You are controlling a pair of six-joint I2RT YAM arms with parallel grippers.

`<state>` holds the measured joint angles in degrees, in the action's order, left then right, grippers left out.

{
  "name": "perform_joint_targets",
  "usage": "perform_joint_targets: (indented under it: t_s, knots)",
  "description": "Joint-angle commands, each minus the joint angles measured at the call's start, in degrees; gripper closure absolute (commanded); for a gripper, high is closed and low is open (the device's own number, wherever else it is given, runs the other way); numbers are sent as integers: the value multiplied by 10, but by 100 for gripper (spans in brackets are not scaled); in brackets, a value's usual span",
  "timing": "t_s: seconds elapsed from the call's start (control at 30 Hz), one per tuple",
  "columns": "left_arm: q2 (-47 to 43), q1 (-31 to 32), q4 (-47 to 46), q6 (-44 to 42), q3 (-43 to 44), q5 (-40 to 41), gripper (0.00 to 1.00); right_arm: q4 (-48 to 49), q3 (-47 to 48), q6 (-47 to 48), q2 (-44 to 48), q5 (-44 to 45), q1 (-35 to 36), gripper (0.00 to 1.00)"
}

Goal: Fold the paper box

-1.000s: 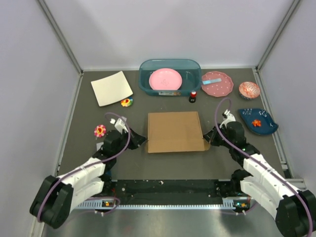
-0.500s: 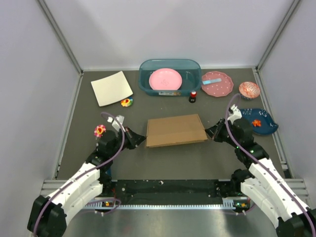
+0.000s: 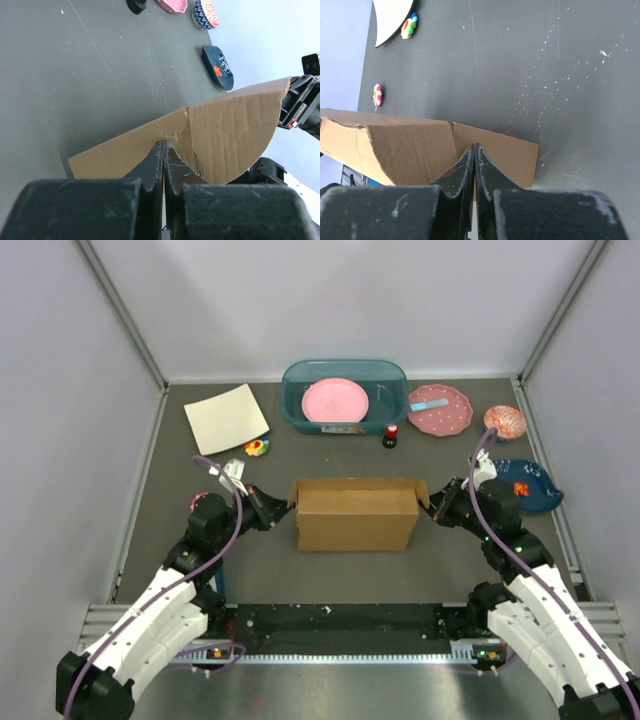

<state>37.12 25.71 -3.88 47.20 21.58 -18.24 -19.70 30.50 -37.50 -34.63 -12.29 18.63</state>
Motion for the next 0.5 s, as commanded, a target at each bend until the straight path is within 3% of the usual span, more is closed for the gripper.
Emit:
perform_joint_targets:
  t_s: [0.0, 0.33, 0.47]
  knots:
    - [-2, 8, -26, -3, 21, -15, 100, 35, 8, -27, -3, -63, 22, 100]
    - [26, 8, -37, -13, -7, -15, 100, 73, -33, -15, -17, -63, 23, 100]
    - [9, 8, 9, -31, -11, 17, 100, 65, -41, -3, -11, -44, 22, 100]
